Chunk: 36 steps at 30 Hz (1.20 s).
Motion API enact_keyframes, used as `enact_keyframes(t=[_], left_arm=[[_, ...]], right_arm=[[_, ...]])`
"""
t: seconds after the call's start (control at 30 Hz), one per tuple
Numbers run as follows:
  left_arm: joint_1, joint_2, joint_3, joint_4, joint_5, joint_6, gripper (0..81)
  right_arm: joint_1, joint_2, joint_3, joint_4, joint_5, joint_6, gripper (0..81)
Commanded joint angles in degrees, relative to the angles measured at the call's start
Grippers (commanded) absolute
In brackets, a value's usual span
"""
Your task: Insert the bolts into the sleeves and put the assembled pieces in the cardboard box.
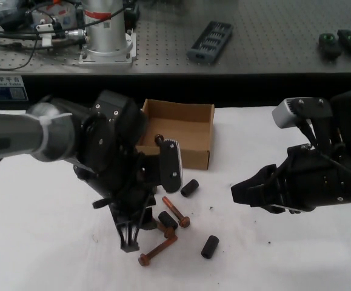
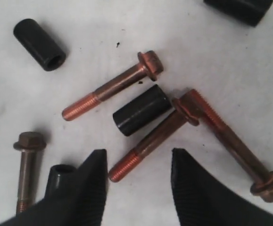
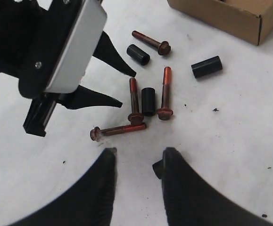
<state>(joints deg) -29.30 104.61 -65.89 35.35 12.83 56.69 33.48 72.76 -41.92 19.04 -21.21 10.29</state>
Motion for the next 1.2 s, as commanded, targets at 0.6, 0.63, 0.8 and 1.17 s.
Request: enact_keyframes(t=[0.6,0.63,0.8,1.17], left_arm=[[-0.6,4.5,-0.9,0.7,0.7,7.6,29.3],[-0.7,4.6,-0.9,0.7,1.0,7.6,29.3],[-2.3,5.4,-0.9,0.0,1.7,7.6,29.3],[-4.7,7.2,-0.9,0.5,3.0,3.2,29.3]], right_arm=[[0.0,-0.8,-0.1,0.0,-0.8,0.4,25.6],[0.0,-0.8,-0.1,0.0,-0.8,0.4,25.6],[0.0,-0.8,-0.1,0.0,-0.8,0.4,25.6],[0.0,-0.8,-0.1,0.0,-0.8,0.4,25.6]])
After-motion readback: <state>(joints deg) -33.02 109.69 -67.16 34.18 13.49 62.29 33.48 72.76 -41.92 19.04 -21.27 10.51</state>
